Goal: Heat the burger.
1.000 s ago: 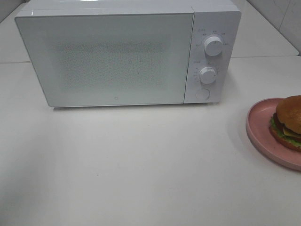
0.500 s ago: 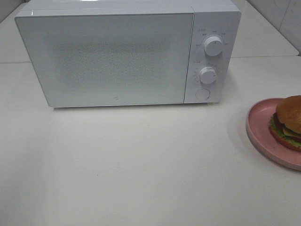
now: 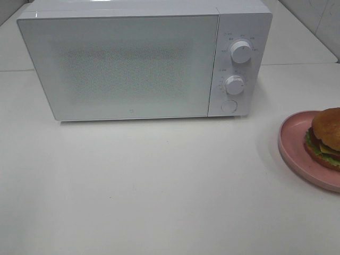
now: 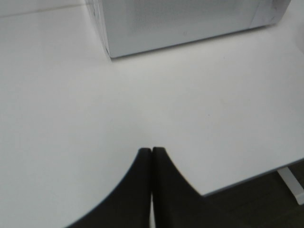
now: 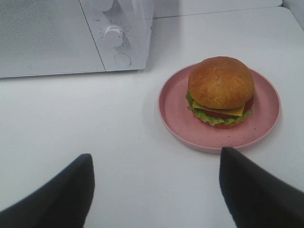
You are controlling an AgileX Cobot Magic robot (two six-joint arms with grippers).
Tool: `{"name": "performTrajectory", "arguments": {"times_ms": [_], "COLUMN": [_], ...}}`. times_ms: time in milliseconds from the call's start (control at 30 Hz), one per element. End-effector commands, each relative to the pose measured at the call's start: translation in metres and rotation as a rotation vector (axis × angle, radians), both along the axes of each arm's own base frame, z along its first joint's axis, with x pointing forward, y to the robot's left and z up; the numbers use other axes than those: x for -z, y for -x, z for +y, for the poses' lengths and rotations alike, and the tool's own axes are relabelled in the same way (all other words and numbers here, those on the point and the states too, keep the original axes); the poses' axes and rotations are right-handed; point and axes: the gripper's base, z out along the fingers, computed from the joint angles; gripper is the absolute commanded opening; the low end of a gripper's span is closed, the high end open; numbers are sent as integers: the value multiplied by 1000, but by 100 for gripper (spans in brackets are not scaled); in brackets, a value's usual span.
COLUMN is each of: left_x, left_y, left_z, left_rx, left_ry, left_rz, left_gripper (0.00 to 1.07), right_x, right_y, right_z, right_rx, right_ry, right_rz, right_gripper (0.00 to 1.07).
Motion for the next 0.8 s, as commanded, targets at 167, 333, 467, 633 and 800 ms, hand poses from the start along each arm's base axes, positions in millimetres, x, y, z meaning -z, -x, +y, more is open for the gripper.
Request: {"name": "performTrajectory", "arguments": {"times_ms": [167,333,467,633,800], "left_x": [3,3,3,3,3], "left_y": [-2,-2,-2,-2,-2], "left_z": [0,-1,-1,-1,-1], "left_rx": [-2,-1,-1,-1,0], "left_ry": [8,11,18,18,19], "left_rz": [-54,-54,-53,-53,-52], "left_gripper": [0,0,0,0,0], "right_x": [0,0,0,0,0], "right_y": [4,4,4,4,4], "right_z": [0,0,0,0,0], "right_rx": [-4,-4,-4,-4,-4], "right_ry": [5,5,5,5,5], "right_rz": [-40,-41,-41,-41,-41], "right_gripper": [69,69,69,69,69]}}
